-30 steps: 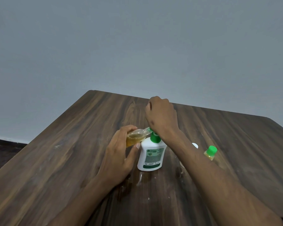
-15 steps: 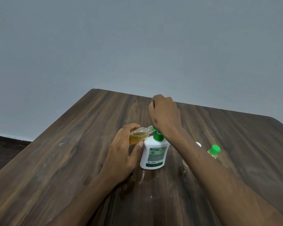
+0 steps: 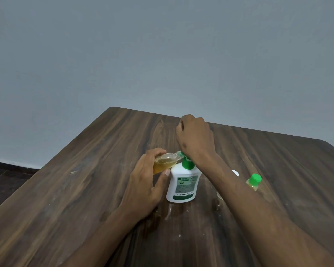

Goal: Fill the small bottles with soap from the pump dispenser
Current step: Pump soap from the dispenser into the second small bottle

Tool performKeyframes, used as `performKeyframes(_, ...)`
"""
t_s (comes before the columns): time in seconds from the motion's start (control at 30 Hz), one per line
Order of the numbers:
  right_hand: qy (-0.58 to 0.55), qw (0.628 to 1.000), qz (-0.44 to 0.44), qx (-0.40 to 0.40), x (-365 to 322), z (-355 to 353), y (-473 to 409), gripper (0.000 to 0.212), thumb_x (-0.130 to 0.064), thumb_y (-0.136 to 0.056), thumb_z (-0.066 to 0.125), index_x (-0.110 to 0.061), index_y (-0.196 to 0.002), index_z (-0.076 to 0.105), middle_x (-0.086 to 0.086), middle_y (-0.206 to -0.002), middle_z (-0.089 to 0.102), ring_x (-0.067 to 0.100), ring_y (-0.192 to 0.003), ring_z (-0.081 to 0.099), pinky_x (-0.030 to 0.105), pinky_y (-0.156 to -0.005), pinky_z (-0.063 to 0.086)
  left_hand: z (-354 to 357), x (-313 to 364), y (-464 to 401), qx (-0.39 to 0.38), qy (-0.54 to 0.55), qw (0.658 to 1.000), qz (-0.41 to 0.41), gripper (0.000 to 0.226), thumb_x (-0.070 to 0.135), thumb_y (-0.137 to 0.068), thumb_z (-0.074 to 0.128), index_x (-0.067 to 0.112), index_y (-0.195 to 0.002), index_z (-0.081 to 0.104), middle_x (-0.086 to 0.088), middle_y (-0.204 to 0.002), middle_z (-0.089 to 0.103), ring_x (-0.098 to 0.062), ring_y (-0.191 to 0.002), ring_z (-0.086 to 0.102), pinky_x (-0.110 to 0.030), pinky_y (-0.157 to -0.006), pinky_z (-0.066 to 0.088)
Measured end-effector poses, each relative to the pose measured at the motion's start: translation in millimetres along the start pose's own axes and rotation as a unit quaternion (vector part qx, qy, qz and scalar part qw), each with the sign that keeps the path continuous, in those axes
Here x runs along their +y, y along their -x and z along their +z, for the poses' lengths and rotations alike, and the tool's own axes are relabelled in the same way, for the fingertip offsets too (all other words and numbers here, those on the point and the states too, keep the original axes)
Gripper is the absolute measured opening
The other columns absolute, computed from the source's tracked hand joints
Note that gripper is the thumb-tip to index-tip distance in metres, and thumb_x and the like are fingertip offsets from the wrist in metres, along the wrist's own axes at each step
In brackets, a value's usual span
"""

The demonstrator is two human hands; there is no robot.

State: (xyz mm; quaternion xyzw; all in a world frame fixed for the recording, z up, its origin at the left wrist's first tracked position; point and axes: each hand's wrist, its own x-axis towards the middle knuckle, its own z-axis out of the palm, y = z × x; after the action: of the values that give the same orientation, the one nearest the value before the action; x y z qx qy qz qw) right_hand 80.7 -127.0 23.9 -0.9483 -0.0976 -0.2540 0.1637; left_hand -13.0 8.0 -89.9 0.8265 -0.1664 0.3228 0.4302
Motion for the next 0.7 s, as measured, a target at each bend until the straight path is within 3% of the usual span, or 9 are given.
performKeyframes(0.2,0.001,1.0,-0.001,0.004,-0.7,-1.7,0.4,0.025,-0.021,-0.103,0.043,-0.013,-0.084,0.058,0.0,-0.073,0.055,0.013,-0.059,0.046,0.03,-0.049,0.028,0.6,0.6,0.1,0.0,0.005,1.0,0.003,0.036,0.026,-0.102,0.062,0.018,-0.136,0.053,0.013,-0.125,0.06,-0.007,-0.115,0.061,-0.018,-0.094,0.049)
performKeyframes(0.3,0.0,1.0,0.003,-0.009,-1.0,0.4,0.9,0.026,-0.02,-0.102,0.043,-0.012,-0.084,0.061,0.0,-0.072,0.057,0.018,-0.062,0.054,0.031,-0.05,0.031,0.1,-1.7,0.7,0.0,0.003,1.0,0.004,0.037,0.026,-0.102,0.063,0.018,-0.137,0.053,0.013,-0.126,0.06,-0.007,-0.116,0.061,-0.023,-0.095,0.051)
performKeyframes(0.43,0.006,1.0,-0.004,-0.005,-2.8,-4.2,0.1,0.023,-0.021,-0.103,0.044,-0.013,-0.088,0.059,-0.001,-0.074,0.053,0.014,-0.06,0.046,0.031,-0.052,0.031,0.1,-1.6,0.4,-0.001,0.004,1.0,0.002,0.036,0.027,-0.102,0.062,0.02,-0.136,0.053,0.016,-0.125,0.06,-0.004,-0.115,0.061,-0.019,-0.095,0.05)
performKeyframes(0.53,0.003,1.0,0.0,-0.009,-1.8,-2.6,2.3,0.025,-0.02,-0.102,0.044,-0.012,-0.086,0.061,0.001,-0.074,0.057,0.019,-0.063,0.055,0.031,-0.054,0.037,0.6,-2.1,0.4,0.0,0.001,1.0,0.002,0.038,0.026,-0.102,0.063,0.023,-0.137,0.051,0.022,-0.125,0.056,0.0,-0.117,0.059,-0.015,-0.096,0.047)
performKeyframes(0.7,0.009,1.0,-0.008,-0.007,-4.0,-6.2,2.1,0.022,-0.021,-0.103,0.044,-0.013,-0.086,0.056,0.0,-0.075,0.053,0.02,-0.065,0.051,0.032,-0.056,0.034,1.0,-1.9,0.9,0.002,0.004,1.0,0.007,0.037,0.025,-0.101,0.063,0.022,-0.136,0.052,0.017,-0.124,0.059,-0.003,-0.115,0.06,-0.017,-0.095,0.049)
